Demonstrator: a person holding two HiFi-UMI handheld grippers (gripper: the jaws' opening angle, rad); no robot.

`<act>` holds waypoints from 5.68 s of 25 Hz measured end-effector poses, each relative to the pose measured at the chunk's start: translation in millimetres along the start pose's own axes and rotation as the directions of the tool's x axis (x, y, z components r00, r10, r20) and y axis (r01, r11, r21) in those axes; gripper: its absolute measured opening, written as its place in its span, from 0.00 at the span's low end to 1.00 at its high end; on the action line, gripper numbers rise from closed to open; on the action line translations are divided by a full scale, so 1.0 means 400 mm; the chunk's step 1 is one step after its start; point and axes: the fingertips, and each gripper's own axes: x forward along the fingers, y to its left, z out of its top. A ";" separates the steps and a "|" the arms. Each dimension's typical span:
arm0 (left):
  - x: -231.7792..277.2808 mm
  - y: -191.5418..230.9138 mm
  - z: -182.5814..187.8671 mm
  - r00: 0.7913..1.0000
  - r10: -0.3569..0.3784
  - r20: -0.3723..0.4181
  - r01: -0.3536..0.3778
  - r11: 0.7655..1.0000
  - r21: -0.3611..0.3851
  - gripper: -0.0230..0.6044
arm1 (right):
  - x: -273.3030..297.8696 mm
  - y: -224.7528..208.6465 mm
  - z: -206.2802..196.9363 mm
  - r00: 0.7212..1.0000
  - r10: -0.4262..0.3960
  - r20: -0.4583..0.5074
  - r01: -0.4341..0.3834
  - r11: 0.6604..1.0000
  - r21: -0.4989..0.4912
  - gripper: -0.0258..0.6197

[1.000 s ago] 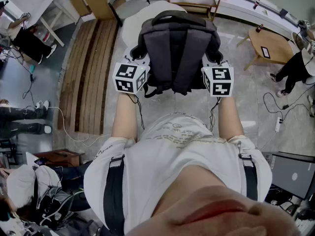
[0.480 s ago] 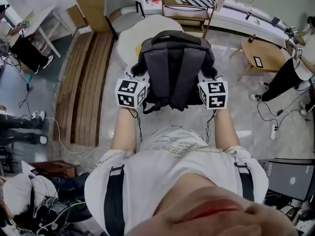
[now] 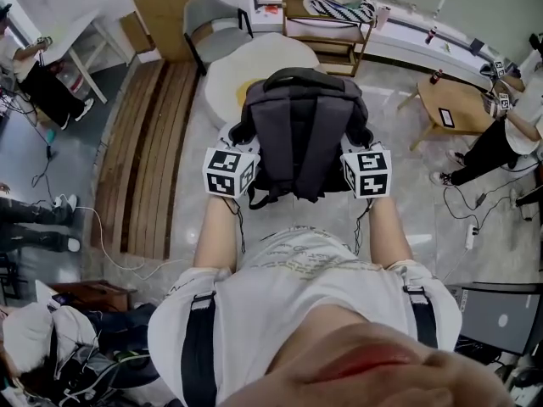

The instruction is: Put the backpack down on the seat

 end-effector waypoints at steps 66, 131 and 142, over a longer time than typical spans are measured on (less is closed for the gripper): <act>0.824 0.569 -0.019 0.987 0.097 -0.127 -0.100 0.995 -0.017 0.22 | 0.998 -0.371 0.067 0.983 0.181 -0.025 -0.181 0.983 0.034 0.23; 1.412 1.283 -0.689 0.856 0.045 -0.516 -0.201 0.947 -0.251 0.21 | 2.097 -0.283 -0.340 0.815 0.440 -0.377 -0.442 0.893 0.086 0.23; 1.503 1.289 -0.973 0.813 -0.021 -0.582 -0.175 0.945 -0.277 0.21 | 2.195 -0.262 -0.618 0.788 0.417 -0.452 -0.395 0.907 0.148 0.23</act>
